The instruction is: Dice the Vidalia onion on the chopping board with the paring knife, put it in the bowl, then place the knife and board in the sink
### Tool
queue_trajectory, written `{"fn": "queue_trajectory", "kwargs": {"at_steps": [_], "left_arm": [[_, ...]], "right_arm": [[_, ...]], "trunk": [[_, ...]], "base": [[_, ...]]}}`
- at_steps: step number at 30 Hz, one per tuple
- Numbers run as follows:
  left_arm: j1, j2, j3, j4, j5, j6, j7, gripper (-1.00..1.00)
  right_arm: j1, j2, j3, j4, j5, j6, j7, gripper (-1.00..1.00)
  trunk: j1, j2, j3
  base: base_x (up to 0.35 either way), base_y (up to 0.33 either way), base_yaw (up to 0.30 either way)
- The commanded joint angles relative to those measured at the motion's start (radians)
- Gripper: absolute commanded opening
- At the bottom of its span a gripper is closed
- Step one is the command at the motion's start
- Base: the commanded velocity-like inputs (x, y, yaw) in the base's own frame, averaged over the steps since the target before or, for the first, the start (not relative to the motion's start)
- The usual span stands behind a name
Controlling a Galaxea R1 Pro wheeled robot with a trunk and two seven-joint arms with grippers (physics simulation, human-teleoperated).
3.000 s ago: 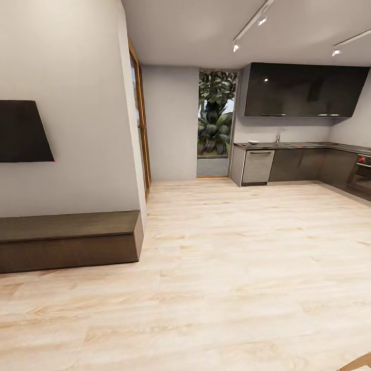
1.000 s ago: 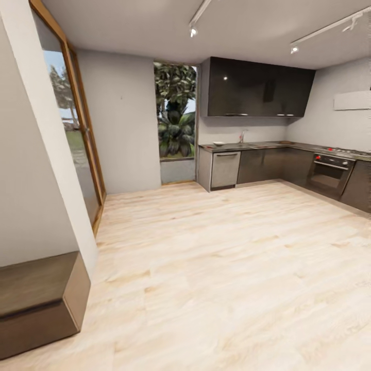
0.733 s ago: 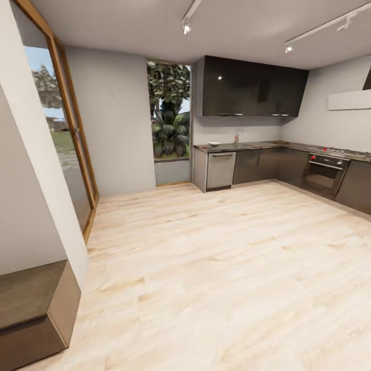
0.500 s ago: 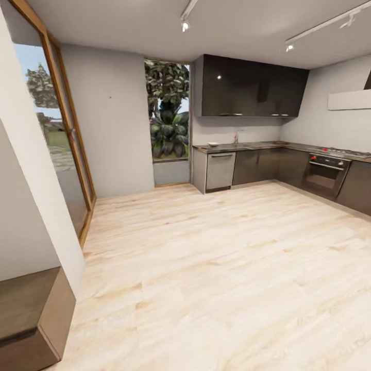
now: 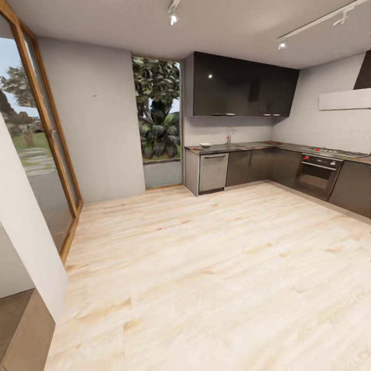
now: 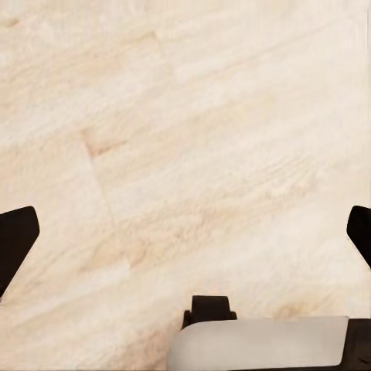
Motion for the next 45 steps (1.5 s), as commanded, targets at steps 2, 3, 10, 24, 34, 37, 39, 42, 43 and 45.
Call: {"fn": "queue_trajectory", "kwargs": {"at_steps": [2, 3, 10, 24, 34, 37, 39, 42, 43, 45], "left_arm": [[0.001, 0.000, 0.001, -0.002, 0.001, -0.001, 0.000, 1.00], [0.001, 0.000, 0.001, -0.002, 0.001, -0.001, 0.000, 1.00], [0.001, 0.000, 0.001, -0.002, 0.001, -0.001, 0.000, 1.00], [0.001, 0.000, 0.001, -0.002, 0.001, -0.001, 0.000, 1.00], [0.001, 0.000, 0.001, -0.002, 0.001, -0.001, 0.000, 1.00], [0.001, 0.000, 0.001, -0.002, 0.001, -0.001, 0.000, 1.00], [0.001, 0.000, 0.001, -0.002, 0.001, -0.001, 0.000, 1.00], [0.001, 0.000, 0.001, -0.002, 0.001, -0.001, 0.000, 1.00], [0.001, 0.000, 0.001, -0.002, 0.001, -0.001, 0.000, 1.00], [0.001, 0.000, 0.001, -0.002, 0.001, -0.001, 0.000, 1.00]], "right_arm": [[0.000, 0.000, 0.000, -0.001, 0.001, -0.002, -0.001, 1.00], [0.000, 0.000, 0.000, -0.001, 0.001, -0.002, -0.001, 1.00], [0.000, 0.000, 0.000, -0.001, 0.001, -0.002, -0.001, 1.00], [0.000, 0.000, 0.000, -0.001, 0.001, -0.002, -0.001, 1.00], [0.000, 0.000, 0.000, -0.001, 0.001, -0.002, -0.001, 1.00], [0.000, 0.000, 0.000, -0.001, 0.001, -0.002, -0.001, 1.00], [0.000, 0.000, 0.000, -0.001, 0.001, -0.002, -0.001, 1.00], [0.000, 0.000, 0.000, -0.001, 0.001, -0.002, -0.001, 1.00], [0.000, 0.000, 0.000, -0.001, 0.001, -0.002, -0.001, 1.00], [0.000, 0.000, 0.000, 0.000, 0.001, -0.002, -0.001, 1.00]], "trunk": [[0.001, 0.000, -0.001], [0.001, 0.000, -0.001], [0.001, 0.000, -0.001], [0.001, 0.000, -0.001], [0.001, 0.000, -0.001], [0.001, 0.000, -0.001], [0.001, 0.000, -0.001], [0.001, 0.000, -0.001], [0.001, 0.000, -0.001], [0.001, 0.000, -0.001]], "base": [[0.318, 0.000, -0.112], [0.318, 0.000, -0.112], [0.318, 0.000, -0.112], [0.318, 0.000, -0.112], [0.318, 0.000, -0.107], [0.318, 0.000, -0.096], [0.318, 0.000, -0.093], [0.318, 0.000, -0.088], [0.318, 0.000, -0.084], [0.318, 0.000, -0.070]]}}
